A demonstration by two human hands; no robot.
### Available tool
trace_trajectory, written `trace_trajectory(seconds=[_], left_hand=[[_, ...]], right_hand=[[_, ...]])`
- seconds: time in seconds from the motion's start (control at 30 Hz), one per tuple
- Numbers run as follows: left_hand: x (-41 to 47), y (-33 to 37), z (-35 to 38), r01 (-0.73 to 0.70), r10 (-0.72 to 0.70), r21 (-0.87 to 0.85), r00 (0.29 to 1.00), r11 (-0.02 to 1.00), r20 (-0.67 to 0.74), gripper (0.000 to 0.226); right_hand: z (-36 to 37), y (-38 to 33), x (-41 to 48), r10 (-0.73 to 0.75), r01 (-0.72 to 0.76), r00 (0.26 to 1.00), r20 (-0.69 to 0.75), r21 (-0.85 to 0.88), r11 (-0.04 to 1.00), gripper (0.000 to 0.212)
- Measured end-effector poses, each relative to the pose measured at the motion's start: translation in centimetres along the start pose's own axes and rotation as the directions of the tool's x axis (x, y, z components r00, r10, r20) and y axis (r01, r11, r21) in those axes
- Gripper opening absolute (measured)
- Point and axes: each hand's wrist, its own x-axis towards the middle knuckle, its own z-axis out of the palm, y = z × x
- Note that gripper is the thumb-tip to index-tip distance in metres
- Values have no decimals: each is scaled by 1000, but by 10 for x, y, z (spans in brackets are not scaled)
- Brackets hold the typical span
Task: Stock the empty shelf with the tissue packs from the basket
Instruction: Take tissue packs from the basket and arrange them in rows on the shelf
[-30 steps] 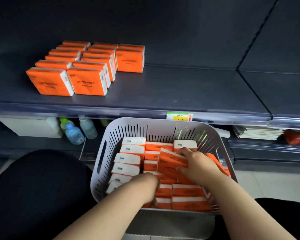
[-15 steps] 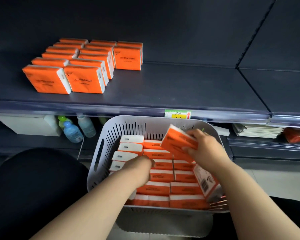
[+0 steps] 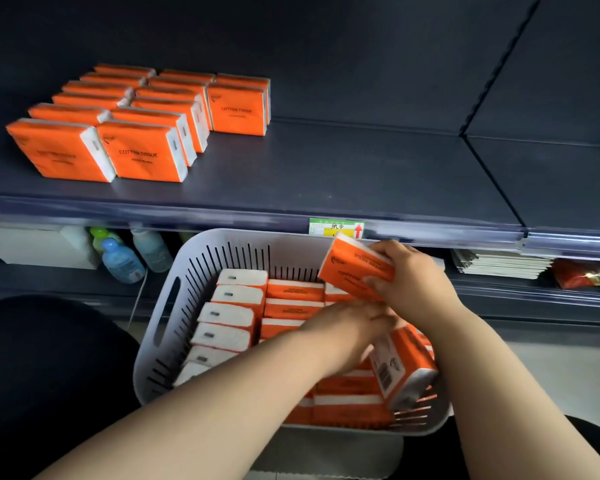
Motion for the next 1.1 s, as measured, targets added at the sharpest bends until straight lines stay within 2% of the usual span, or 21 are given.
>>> trace_trajectory(seconds=[0.1,0.23,0.33,0.4,0.53,0.63,0.8,1.0,1.1], left_hand=[[13,18,5,-108,106,65,994,992,33,51],[13,21,8,-166,159,80,983,983,89,50],[1,7,4,-158,142,202,986,967,92,56],[-10,0,-2,-157,143,250,987,956,72,48],[-32,-6,-14,-285,285,344,957,895,50,25],[-46,-15,-14,-309,313,405,948,860,58,23],[-69,-35,-24,-200,160,458,979,866,125,41],[-81,-59,-13,-30,-124,481,950,876,286,37],[-75,-57,-13,-37,-111,442,946,896,305,36]], right_hand=[[-1,3,1,3,-3,1000,13,-7,1000,47],[-1,6,1,17,-18,1000,24,42,999,45],[-1,7,0,31,-32,999,7,119,992,45],[0,6,0,29,-28,1000,-2,137,990,45],[2,4,-2,13,-11,1000,-17,101,995,44],[4,3,-3,-2,3,1000,-16,51,999,41],[8,4,-5,-8,7,1000,-17,-41,999,42],[14,2,-9,-6,9,1000,22,-151,989,47],[18,2,-10,-7,17,998,55,-177,984,46]])
